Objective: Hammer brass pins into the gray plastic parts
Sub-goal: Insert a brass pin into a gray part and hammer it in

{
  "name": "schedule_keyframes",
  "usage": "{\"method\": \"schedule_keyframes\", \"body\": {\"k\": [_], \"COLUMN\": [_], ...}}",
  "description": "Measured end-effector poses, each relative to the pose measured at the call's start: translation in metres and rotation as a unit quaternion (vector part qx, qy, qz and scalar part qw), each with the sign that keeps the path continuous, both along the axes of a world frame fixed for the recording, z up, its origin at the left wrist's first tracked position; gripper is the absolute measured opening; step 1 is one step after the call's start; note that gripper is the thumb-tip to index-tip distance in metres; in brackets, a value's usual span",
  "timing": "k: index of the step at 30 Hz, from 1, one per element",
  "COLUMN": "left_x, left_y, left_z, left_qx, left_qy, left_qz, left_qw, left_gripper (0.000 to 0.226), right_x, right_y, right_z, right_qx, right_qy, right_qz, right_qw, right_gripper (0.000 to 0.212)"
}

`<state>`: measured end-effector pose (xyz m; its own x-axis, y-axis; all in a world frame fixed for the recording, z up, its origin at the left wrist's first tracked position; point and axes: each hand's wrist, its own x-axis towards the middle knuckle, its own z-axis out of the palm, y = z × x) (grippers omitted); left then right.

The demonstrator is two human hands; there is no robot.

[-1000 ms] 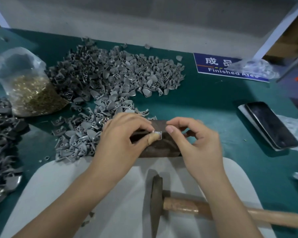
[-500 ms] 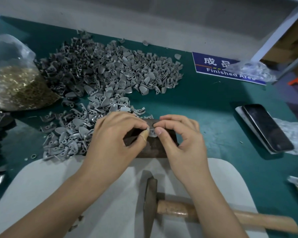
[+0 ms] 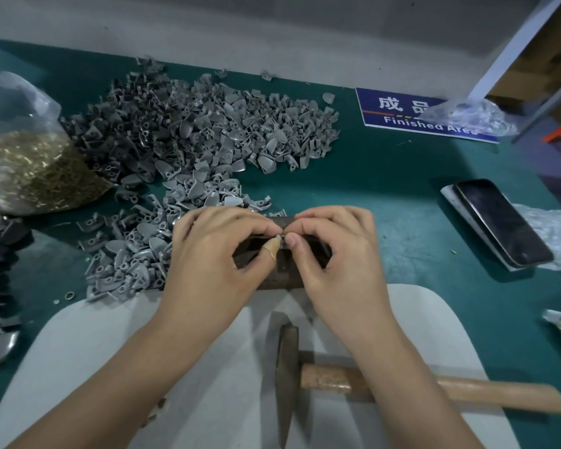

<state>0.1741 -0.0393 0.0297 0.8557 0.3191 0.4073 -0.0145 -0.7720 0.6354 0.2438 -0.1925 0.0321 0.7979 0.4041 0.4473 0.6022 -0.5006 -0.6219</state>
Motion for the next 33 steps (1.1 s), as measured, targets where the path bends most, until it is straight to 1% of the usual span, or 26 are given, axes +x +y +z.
{"method": "schedule_keyframes", "body": {"k": [4,6,8,10,12,16,18,25,29,32,33], "left_x": [-0.001,-0.001,-0.001,-0.001,-0.001,-0.002,-0.002,-0.001,0.0,-0.002,-0.002], "left_y": [-0.001,-0.001,0.0,0.002,0.004,0.002,0.001,0.001,0.002,0.002,0.002], "left_z": [0.001,0.002,0.004,0.004,0.005,0.007,0.007,0.006,0.005,0.006,0.007], "left_qx": [0.0,0.003,0.009,0.007,0.007,-0.005,-0.006,-0.002,0.009,0.018,0.017], "left_qy": [0.012,0.022,0.032,0.037,0.043,0.039,0.037,0.027,0.027,0.023,0.022], "left_qz": [0.002,0.004,0.009,0.011,0.01,0.007,0.005,0.008,0.017,0.011,0.007], "left_qw": [1.0,1.0,0.999,0.999,0.999,0.999,0.999,1.0,0.999,1.0,1.0], "left_gripper": [0.01,0.011,0.01,0.012,0.017,0.011,0.01,0.01,0.01,0.008,0.007], "right_x": [-0.001,-0.002,-0.006,-0.011,-0.012,-0.007,-0.006,-0.007,-0.014,-0.015,-0.018], "right_y": [0.0,0.0,0.004,0.012,0.016,0.007,0.006,0.007,0.004,-0.015,-0.026], "right_z": [0.008,0.014,0.021,0.026,0.028,0.029,0.028,0.021,0.016,0.019,0.021], "right_qx": [-0.058,-0.08,-0.133,-0.211,-0.241,-0.193,-0.179,-0.171,-0.134,-0.117,-0.101], "right_qy": [-0.044,-0.053,-0.071,-0.109,-0.117,-0.046,-0.024,-0.033,-0.041,-0.012,-0.003], "right_qz": [0.004,0.001,-0.013,-0.027,-0.028,-0.021,-0.023,-0.058,-0.047,-0.058,-0.057], "right_qw": [0.997,0.995,0.988,0.971,0.963,0.98,0.983,0.983,0.989,0.991,0.993], "right_gripper": [0.006,0.005,0.005,0.003,0.003,0.012,0.013,0.017,0.014,0.027,0.027]}}
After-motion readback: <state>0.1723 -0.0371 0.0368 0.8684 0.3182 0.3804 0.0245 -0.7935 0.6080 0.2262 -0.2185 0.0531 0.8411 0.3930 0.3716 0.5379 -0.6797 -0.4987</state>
